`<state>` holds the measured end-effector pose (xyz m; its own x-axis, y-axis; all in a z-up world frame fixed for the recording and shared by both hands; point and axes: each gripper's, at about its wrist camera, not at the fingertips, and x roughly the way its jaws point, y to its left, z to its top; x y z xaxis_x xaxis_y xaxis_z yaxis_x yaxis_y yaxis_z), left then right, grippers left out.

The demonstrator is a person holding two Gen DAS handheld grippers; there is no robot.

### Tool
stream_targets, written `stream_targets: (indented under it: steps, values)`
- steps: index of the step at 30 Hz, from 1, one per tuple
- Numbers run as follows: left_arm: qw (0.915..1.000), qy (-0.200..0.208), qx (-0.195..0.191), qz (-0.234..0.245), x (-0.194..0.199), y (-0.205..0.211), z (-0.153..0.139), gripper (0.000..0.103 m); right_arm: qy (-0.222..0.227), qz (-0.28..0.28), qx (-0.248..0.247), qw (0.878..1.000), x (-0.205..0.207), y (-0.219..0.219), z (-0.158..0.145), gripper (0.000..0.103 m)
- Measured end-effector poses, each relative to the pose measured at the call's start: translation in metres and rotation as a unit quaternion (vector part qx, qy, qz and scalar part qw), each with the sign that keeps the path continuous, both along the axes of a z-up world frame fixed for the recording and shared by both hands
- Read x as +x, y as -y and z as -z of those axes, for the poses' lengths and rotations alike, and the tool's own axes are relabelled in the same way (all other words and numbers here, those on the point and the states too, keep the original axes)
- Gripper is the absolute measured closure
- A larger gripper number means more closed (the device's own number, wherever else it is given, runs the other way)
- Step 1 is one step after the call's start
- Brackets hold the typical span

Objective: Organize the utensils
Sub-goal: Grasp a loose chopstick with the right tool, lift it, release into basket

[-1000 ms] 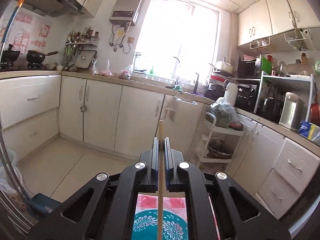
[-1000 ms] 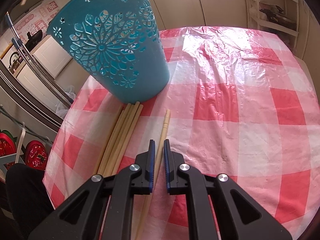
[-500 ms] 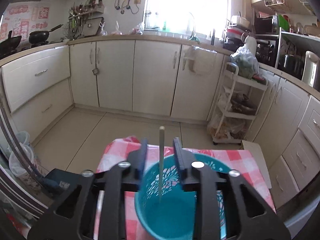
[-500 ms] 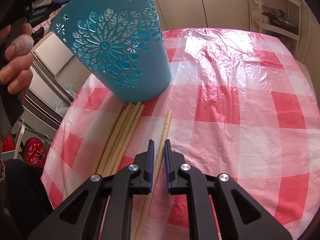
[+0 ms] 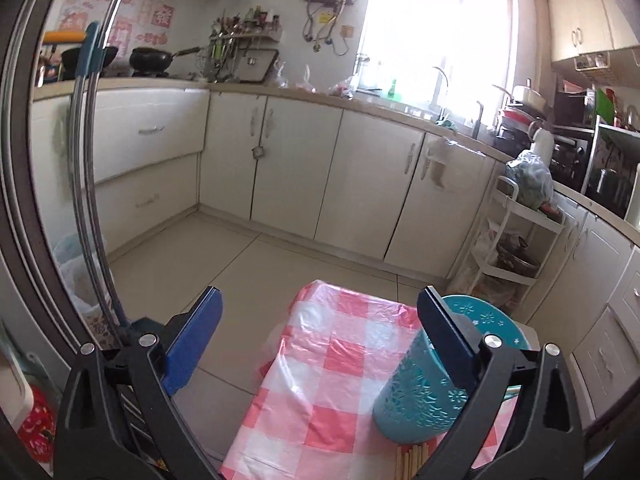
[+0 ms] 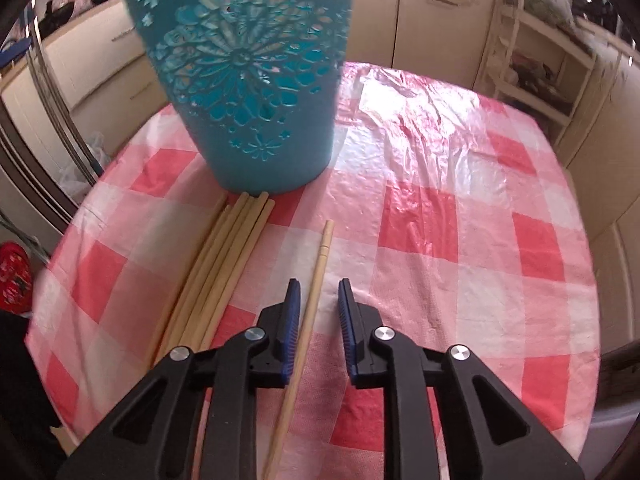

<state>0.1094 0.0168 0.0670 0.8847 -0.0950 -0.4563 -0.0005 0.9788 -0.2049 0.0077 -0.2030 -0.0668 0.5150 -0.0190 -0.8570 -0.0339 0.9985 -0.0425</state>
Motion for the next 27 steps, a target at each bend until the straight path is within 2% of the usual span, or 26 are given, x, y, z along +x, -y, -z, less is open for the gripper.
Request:
stream_targets:
  steps: [3,4,7,11,14,17,21,24,27]
  values:
    - [0.9977,-0.033,-0.054,-0.021,0.011,-0.026,0.012,0.009,-0.014,-0.015,-0.014,1.000,-0.002,-0.006,-0.003,0.097]
    - [0.9970,-0.038,-0.062,-0.027,0.013,-0.032,0.014,0.009,-0.023,-0.011,0.009,1.000,-0.003,-0.001,-0.005,0.097]
    - [0.9955,-0.049,-0.072,-0.038,0.014,-0.039,0.020,0.009,-0.022,0.019,0.144,0.989,-0.016,0.032,-0.024,0.097]
    - [0.9952,-0.055,-0.071,-0.039,0.014,-0.037,0.026,0.008,0.036,0.026,0.271,0.962,-0.037,0.063,-0.075,0.097]
    - [0.9955,-0.061,-0.064,-0.035,0.015,-0.031,0.030,0.008,0.089,0.012,0.316,0.944,-0.036,0.065,-0.124,0.097]
    - [0.9957,-0.064,-0.058,-0.033,0.016,-0.025,0.035,0.008,0.151,-0.008,0.327,0.933,-0.020,0.061,-0.171,0.097]
    - [0.9964,-0.062,-0.049,-0.030,0.017,-0.019,0.037,0.008,0.240,-0.002,0.291,0.926,0.021,0.041,-0.220,0.097]
    - [0.9972,-0.055,-0.038,-0.032,0.016,-0.016,0.037,0.008,0.296,0.019,0.237,0.925,0.057,0.027,-0.229,0.097]
    - [0.9977,-0.050,-0.032,-0.034,0.016,-0.016,0.036,0.008,0.314,0.059,0.199,0.926,0.088,0.016,-0.212,0.097]
